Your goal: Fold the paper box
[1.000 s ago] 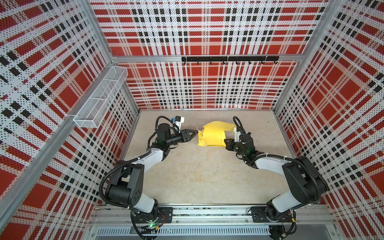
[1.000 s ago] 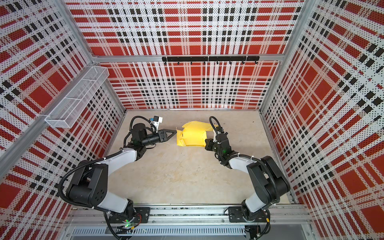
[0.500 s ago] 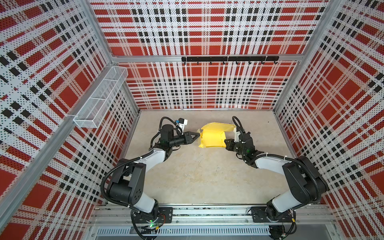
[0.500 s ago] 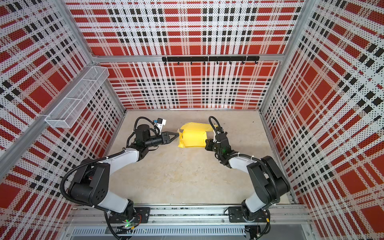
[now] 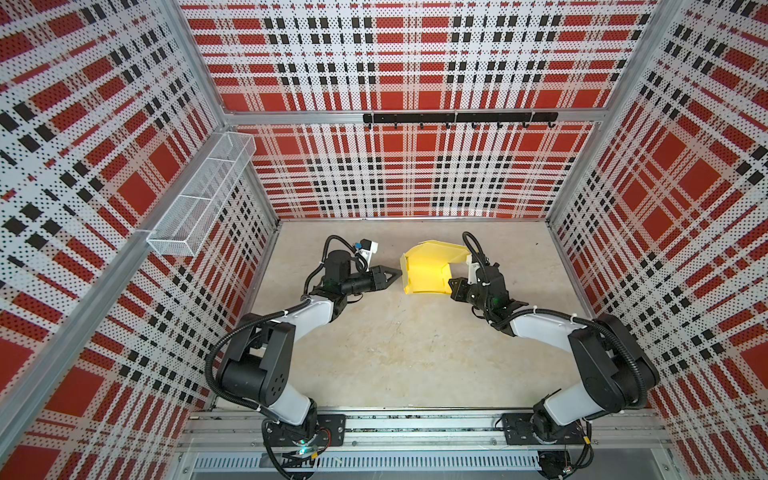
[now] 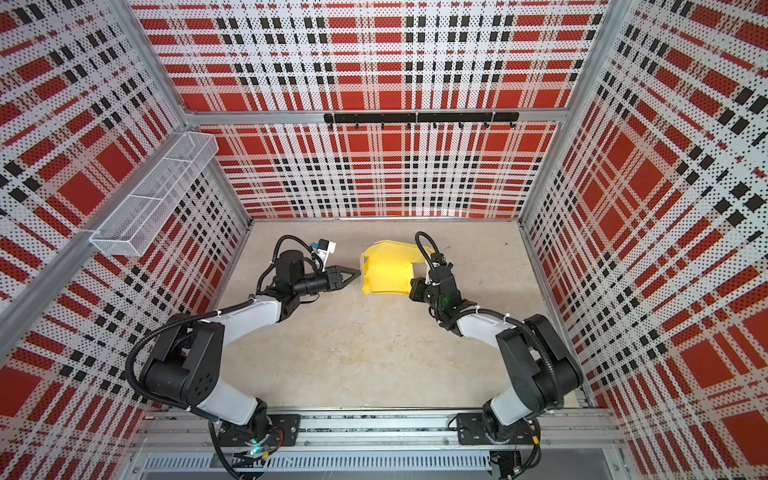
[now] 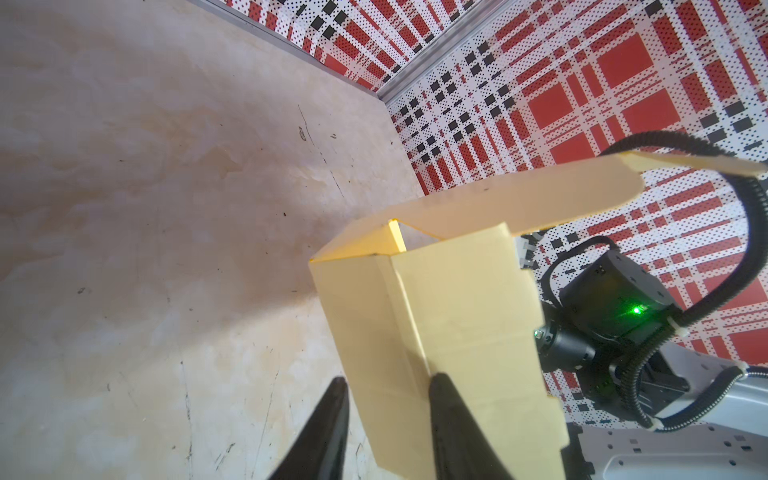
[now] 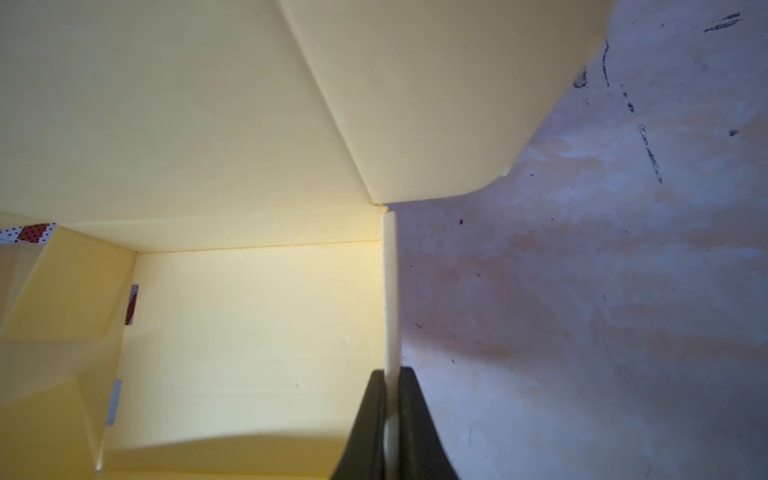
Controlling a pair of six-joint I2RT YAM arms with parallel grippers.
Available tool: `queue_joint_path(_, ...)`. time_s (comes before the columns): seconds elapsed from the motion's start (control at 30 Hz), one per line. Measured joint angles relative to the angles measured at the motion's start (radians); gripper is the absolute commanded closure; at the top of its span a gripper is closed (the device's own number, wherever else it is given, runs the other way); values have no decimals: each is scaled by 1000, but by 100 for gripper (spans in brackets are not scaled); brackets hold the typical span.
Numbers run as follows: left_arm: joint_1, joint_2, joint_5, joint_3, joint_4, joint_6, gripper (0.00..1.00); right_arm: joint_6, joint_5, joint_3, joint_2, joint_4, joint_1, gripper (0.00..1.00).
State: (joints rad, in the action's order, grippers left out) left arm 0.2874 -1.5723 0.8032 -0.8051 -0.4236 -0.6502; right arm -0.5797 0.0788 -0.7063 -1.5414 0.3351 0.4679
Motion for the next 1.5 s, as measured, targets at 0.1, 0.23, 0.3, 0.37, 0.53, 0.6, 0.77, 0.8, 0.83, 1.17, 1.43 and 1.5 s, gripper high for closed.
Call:
queue_joint_path(0.1,0,0,5,-4,1,-20,52,5,-2,-1,1,-6,2,90)
queue_joint_path(0.23,-2,8,22,-4,-3,-45,48,11,-6,-1,3,-11,3,90)
queue_joint_path(0.3,-5,12,28,-4,-9,-52,48,12,-6,-5,4,-18,3,90)
queue_joint_path(0.37,-5,15,31,-4,-12,-56,47,15,-6,-17,4,-37,3,90)
queue_joint_path(0.53,-4,15,30,-4,-16,-45,45,19,-8,-32,3,-42,4,90)
queue_joint_path(0.6,-3,15,25,-4,-7,-26,45,19,-9,-32,3,-47,4,90)
queue_joint_path(0.77,32,14,-23,-4,40,14,46,19,-18,-32,2,-60,8,90)
queue_joint_path(0.8,40,13,-30,-5,56,23,46,19,-19,-32,2,-61,9,90)
queue_joint_path(0.83,47,10,-38,-7,73,29,46,20,-20,-32,2,-63,10,90)
queue_joint_path(1.17,55,-8,-106,-25,172,73,50,34,-35,-32,2,-79,15,90)
queue_joint_path(1.43,55,-21,-154,-37,214,80,56,34,-39,-46,1,-89,16,90)
queue_joint_path(1.5,55,-26,-164,-37,222,80,56,34,-41,-46,1,-90,17,90)
